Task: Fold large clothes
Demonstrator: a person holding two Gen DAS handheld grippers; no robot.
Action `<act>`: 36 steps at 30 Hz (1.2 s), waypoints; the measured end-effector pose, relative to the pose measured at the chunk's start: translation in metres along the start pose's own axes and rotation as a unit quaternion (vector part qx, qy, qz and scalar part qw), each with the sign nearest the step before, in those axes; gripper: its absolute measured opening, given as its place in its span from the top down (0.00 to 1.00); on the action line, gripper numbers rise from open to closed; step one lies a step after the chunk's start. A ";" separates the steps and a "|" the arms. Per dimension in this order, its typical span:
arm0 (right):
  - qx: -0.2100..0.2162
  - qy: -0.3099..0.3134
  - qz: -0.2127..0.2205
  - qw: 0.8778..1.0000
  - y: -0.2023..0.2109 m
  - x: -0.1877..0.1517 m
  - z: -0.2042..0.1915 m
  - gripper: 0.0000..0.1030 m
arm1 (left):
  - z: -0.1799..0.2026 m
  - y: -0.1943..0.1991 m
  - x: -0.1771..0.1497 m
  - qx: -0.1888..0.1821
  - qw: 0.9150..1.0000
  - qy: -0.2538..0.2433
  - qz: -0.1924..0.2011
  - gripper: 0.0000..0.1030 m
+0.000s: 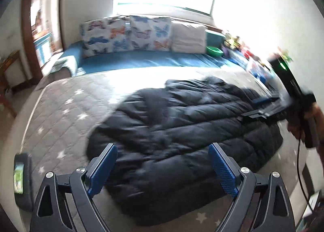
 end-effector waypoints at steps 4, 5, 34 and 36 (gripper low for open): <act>0.007 -0.035 0.026 0.999 0.025 -0.013 0.029 0.00 | -0.044 -0.006 -0.012 0.007 0.998 0.062 -0.018 0.00; 0.008 -0.048 0.033 0.998 0.028 -0.020 0.040 0.00 | -0.053 -0.010 -0.017 0.010 0.997 0.072 -0.025 0.00; 0.177 -0.197 0.052 0.963 0.008 -0.064 0.105 0.00 | -0.071 -0.104 -0.043 -0.117 0.955 0.256 -0.098 0.00; 0.177 -0.184 0.053 0.965 0.009 -0.059 0.100 0.00 | -0.066 -0.111 -0.042 -0.140 0.948 0.265 -0.104 0.00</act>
Point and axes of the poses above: each gripper's, at about its wrist camera, not at the fingertips, and y roughly against the way its jaws point, z to its right, x to its top, the point moved 10 cm from there along -y, roughly the way its jaws point, and after that the axes turned 3 degrees about x, right-handed, at the moved point
